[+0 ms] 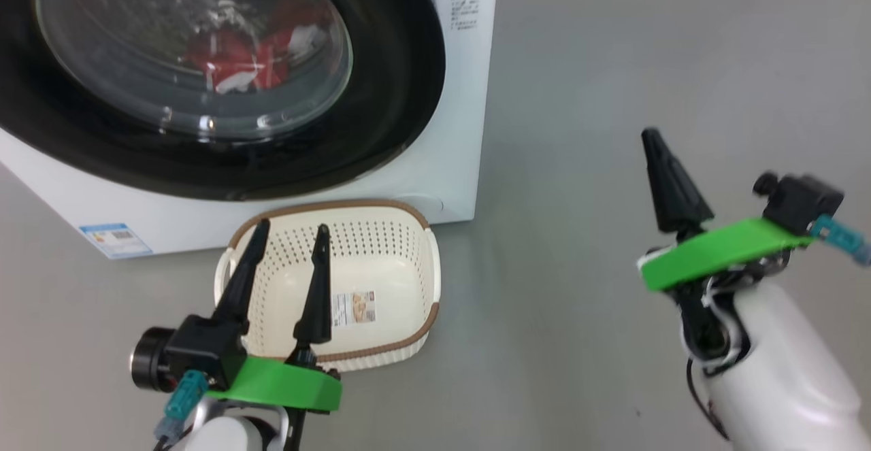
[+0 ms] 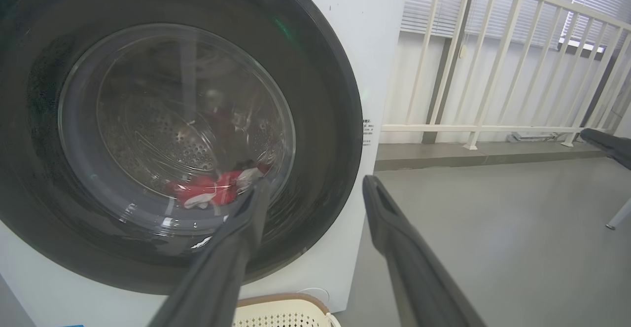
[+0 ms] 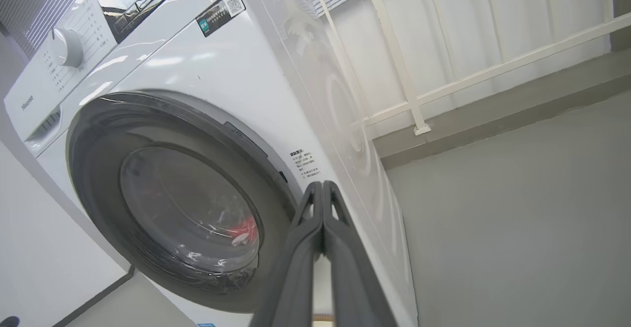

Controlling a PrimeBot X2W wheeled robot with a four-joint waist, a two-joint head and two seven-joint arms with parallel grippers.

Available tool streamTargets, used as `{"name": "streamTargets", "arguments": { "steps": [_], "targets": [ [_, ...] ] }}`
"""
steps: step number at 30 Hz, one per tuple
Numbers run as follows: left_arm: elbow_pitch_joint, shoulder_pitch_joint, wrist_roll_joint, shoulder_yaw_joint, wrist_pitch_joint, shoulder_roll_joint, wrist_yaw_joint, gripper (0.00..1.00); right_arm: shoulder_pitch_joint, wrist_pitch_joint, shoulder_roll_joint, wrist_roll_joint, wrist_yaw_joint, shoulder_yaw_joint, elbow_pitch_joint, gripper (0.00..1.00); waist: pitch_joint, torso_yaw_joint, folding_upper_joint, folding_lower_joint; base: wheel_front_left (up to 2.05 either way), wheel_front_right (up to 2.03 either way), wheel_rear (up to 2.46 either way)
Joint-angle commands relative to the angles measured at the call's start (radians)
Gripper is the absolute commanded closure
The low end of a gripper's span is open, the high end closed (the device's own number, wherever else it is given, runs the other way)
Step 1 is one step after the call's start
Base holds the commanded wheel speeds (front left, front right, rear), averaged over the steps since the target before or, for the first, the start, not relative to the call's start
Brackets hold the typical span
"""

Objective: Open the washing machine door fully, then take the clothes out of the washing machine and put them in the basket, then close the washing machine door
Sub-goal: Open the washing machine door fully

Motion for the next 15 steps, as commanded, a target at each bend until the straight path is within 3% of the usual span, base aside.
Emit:
{"name": "streamTargets", "arguments": {
  "steps": [1, 4, 15],
  "targets": [
    [-0.044, -0.04, 0.012, 0.025, -0.009, 0.014, 0.01, 0.0, -0.055, 0.021, -0.013, 0.056, -0.001, 0.02, -0.025, 1.0, 0.054, 0.021, 0.0, 0.0, 0.0, 0.0, 0.0],
    [-0.063, -0.047, 0.015, 0.023, -0.009, 0.014, 0.013, 0.0, -0.085, 0.048, -0.028, 0.123, -0.001, 0.022, -0.035, 1.0, 0.078, 0.027, 0.0, 0.0, 0.0, 0.0, 0.0],
    [-0.201, -0.086, 0.004, 0.004, -0.009, 0.014, 0.026, 0.0, -0.206, 0.218, -0.101, 0.541, -0.001, -0.009, -0.158, 1.0, 0.208, 0.072, 0.0, 0.0, 0.0, 0.0, 0.0]
  ]
}}
